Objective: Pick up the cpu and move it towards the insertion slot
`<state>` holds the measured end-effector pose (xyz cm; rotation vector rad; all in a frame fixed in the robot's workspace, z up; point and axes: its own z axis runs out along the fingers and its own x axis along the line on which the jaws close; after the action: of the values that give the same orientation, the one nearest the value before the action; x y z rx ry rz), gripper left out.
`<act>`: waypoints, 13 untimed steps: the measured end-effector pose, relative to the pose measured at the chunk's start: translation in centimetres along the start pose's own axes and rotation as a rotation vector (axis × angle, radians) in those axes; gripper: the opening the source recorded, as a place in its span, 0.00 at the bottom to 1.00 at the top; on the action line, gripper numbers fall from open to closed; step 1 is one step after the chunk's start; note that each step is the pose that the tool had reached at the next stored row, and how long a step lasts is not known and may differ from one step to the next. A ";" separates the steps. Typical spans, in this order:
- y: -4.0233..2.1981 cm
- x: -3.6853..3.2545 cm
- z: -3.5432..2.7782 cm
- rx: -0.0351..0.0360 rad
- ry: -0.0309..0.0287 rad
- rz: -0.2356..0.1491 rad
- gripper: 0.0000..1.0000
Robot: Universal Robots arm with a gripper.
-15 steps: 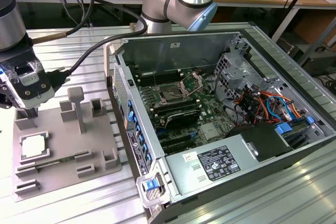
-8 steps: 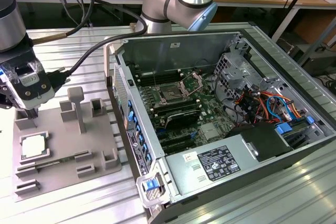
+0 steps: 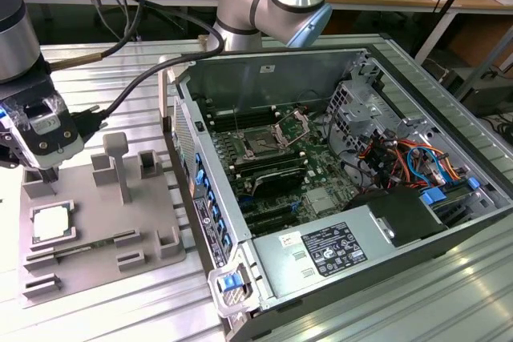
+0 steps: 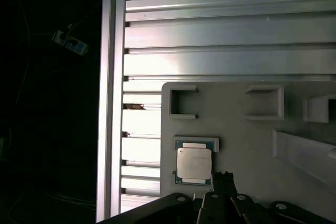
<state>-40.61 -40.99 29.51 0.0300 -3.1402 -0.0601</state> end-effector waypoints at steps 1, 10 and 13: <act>-0.02 0.00 0.02 -0.0001 0.0000 0.000 0.11; -0.36 0.22 0.30 0.0000 0.0001 0.000 0.11; -0.40 0.26 0.40 0.0000 0.0001 0.000 0.11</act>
<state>-40.87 -41.38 29.09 0.0300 -3.1401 -0.0600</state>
